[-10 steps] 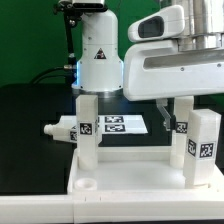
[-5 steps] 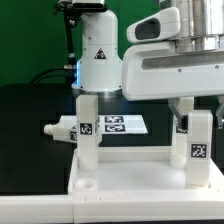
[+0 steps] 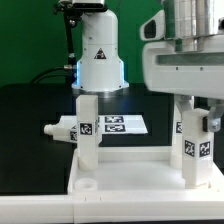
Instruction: Assemble desk
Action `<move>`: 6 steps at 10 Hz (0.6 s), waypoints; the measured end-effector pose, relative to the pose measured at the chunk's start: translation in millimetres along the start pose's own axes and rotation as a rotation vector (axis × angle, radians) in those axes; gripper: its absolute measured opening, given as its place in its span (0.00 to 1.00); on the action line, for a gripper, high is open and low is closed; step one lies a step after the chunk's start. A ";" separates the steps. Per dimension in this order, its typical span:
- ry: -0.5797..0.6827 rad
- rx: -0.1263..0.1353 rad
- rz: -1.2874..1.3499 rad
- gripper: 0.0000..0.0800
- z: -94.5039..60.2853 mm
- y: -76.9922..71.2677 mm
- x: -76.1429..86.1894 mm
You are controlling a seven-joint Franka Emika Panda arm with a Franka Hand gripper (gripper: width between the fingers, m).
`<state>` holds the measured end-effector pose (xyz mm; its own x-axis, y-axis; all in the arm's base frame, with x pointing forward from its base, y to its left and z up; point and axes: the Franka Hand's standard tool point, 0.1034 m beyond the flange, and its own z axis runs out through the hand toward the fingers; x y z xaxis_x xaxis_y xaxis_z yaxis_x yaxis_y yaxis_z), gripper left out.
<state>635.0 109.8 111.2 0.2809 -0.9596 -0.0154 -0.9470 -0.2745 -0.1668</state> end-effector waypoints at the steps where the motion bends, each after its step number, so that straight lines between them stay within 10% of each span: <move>1: -0.014 -0.003 0.113 0.36 -0.7 0.5 -0.2; 5: -0.025 -0.021 0.078 0.43 -0.8 0.1 -2.5; 6: -0.026 -0.022 -0.114 0.60 -0.6 -0.1 -5.7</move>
Offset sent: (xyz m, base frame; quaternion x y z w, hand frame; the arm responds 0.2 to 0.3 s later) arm 0.0000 0.0000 0.0000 0.0000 0.0000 0.0000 1.0000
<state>633.4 115.2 112.0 0.3902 -0.9204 -0.0233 -0.9119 -0.3829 -0.1474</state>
